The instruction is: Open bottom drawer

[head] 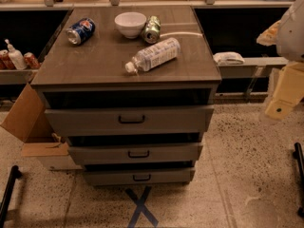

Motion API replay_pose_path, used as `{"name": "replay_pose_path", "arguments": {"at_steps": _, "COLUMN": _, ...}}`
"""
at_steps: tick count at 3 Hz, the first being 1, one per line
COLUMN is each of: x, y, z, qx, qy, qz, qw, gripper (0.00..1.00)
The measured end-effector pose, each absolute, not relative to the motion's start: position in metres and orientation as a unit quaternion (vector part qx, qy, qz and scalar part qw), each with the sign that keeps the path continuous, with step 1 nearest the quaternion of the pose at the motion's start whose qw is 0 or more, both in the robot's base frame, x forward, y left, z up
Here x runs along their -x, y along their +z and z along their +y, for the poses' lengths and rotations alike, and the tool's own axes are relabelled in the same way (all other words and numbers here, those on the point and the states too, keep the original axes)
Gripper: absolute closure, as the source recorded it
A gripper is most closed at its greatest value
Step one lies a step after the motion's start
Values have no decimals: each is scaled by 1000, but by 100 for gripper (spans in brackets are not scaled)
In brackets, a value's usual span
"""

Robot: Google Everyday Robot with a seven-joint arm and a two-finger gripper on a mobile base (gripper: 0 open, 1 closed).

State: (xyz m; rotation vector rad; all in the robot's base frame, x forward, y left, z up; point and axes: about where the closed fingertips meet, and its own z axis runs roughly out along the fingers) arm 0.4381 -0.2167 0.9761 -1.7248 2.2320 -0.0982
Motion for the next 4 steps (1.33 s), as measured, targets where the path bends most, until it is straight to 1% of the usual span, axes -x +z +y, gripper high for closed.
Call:
{"name": "replay_pose_path", "arguments": {"at_steps": 1, "x": -438, "y": 976, "z": -217, "qx": 603, "qy": -34, "qz": 781, "qw": 159, "gripper": 0}}
{"name": "replay_pose_path", "arguments": {"at_steps": 2, "x": -439, "y": 949, "z": -225, "qx": 620, "qy": -14, "qz": 768, "qw": 161, "gripper": 0}}
{"name": "replay_pose_path", "arguments": {"at_steps": 3, "x": -441, "y": 895, "z": -233, "qx": 639, "qy": 40, "qz": 751, "qw": 160, "gripper": 0}}
{"name": "replay_pose_path", "arguments": {"at_steps": 4, "x": -444, "y": 825, "z": -234, "qx": 647, "qy": 120, "qz": 735, "qw": 164, "gripper": 0}}
